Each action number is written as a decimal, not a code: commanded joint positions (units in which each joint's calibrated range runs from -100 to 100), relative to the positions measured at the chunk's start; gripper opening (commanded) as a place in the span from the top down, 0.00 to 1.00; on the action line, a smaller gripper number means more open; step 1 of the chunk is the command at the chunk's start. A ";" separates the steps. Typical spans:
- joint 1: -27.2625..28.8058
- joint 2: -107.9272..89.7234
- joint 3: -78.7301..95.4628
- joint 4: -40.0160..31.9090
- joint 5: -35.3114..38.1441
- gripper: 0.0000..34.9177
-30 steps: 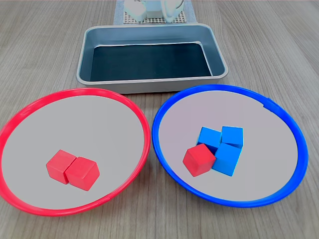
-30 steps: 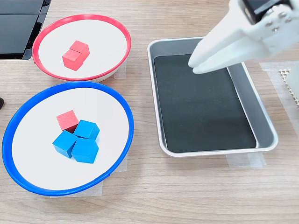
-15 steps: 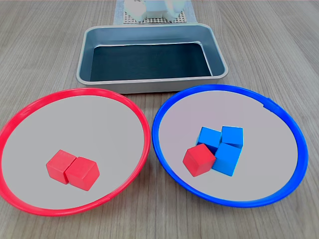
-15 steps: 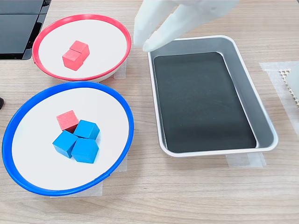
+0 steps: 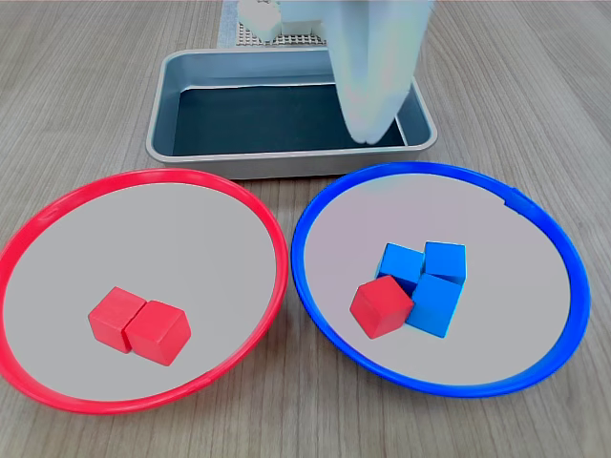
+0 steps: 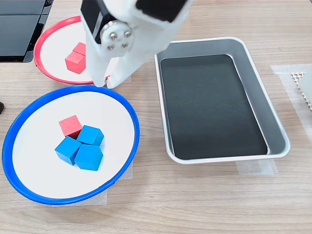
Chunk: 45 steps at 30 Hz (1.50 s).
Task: Relocate any red block in the blue dish to the red dish, correcting any misplacement.
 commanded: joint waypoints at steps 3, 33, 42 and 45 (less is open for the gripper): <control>1.32 12.33 -15.61 0.67 1.03 0.90; 0.38 29.47 -28.72 -0.73 3.57 0.55; 0.00 32.88 -34.82 3.07 3.03 0.55; 0.19 34.50 -38.28 4.96 3.03 0.56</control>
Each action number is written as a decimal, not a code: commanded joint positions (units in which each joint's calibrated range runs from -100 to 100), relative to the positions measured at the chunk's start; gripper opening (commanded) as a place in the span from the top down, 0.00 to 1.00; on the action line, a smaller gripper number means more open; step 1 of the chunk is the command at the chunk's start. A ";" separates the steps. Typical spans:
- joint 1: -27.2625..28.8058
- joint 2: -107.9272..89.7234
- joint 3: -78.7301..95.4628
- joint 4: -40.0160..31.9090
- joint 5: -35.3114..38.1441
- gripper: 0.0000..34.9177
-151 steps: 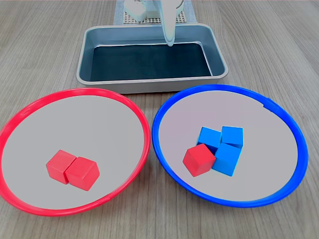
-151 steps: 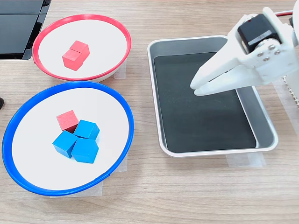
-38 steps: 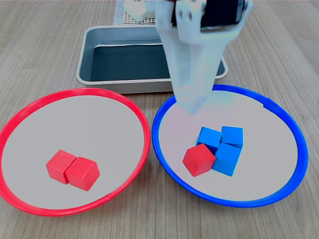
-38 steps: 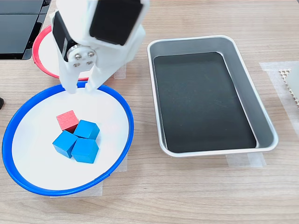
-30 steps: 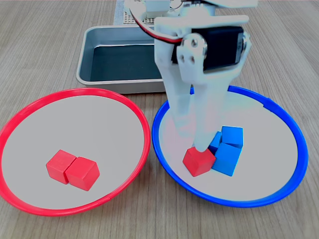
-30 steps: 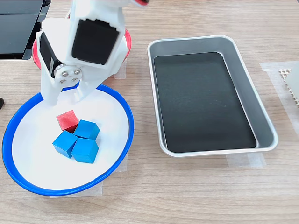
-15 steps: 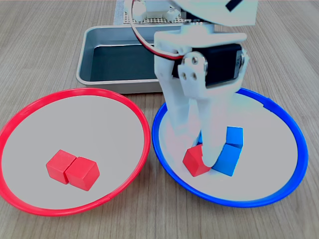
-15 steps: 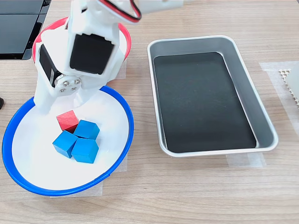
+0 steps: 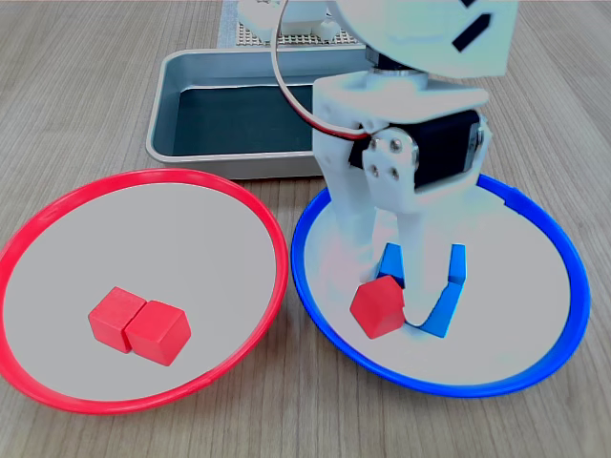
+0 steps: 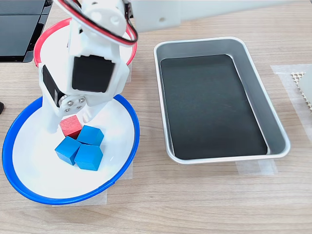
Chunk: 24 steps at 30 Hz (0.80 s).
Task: Relocate any red block in the blue dish to the red dish, correcting any misplacement.
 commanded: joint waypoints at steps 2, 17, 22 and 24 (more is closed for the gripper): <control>0.29 1.08 -6.80 2.20 -0.20 0.56; 1.33 8.42 -15.35 6.16 0.05 0.63; 1.42 8.50 -15.08 7.24 0.00 0.72; 1.42 8.50 -15.08 7.57 -0.15 0.76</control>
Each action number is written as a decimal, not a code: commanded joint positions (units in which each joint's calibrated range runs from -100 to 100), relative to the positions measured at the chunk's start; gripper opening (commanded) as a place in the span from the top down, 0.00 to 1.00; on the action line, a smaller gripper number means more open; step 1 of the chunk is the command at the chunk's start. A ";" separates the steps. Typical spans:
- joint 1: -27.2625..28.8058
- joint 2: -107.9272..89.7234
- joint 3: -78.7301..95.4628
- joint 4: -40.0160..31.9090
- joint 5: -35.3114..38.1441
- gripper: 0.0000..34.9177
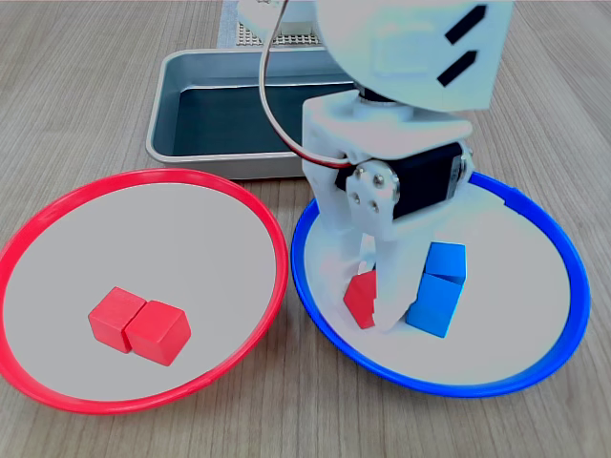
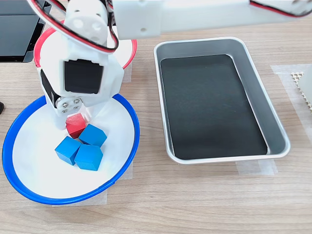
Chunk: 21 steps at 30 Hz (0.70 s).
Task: Relocate any red block in the blue dish to the red dish, correcting any misplacement.
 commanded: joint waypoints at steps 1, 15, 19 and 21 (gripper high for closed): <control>0.18 -0.53 -1.20 0.80 -0.10 0.78; 0.37 -1.47 -1.11 0.30 -0.34 0.99; -0.10 -4.54 -0.29 0.05 -0.44 0.99; -0.66 -6.93 1.35 -0.36 -0.54 0.99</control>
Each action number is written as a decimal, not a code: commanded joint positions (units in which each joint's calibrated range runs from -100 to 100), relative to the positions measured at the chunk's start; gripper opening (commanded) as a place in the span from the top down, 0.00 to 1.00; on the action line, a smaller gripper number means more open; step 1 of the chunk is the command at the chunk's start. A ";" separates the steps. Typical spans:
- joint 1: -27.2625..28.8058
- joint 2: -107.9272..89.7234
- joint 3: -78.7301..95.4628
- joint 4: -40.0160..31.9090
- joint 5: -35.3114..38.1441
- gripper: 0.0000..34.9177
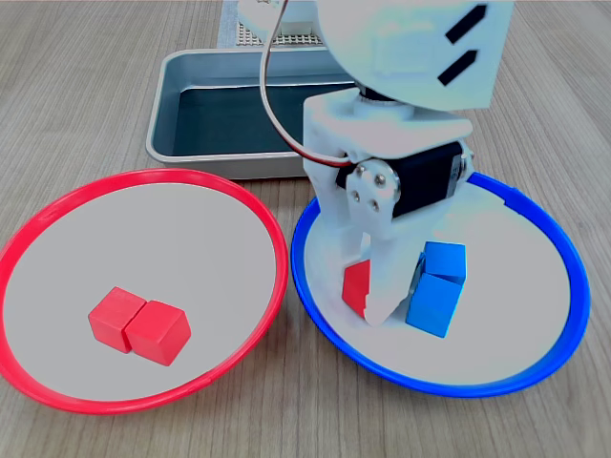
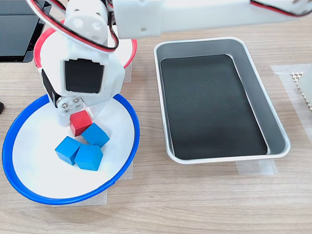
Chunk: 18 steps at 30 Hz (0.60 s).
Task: Relocate any red block in the blue dish to the red dish, correcting any misplacement.
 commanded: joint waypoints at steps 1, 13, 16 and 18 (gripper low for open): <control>-0.94 -7.61 1.99 -1.01 -0.34 0.99; 0.75 -23.90 9.82 -0.68 0.93 0.99; 5.55 -24.76 8.91 -0.27 3.13 0.99; 8.00 -24.33 8.36 -0.27 4.49 0.99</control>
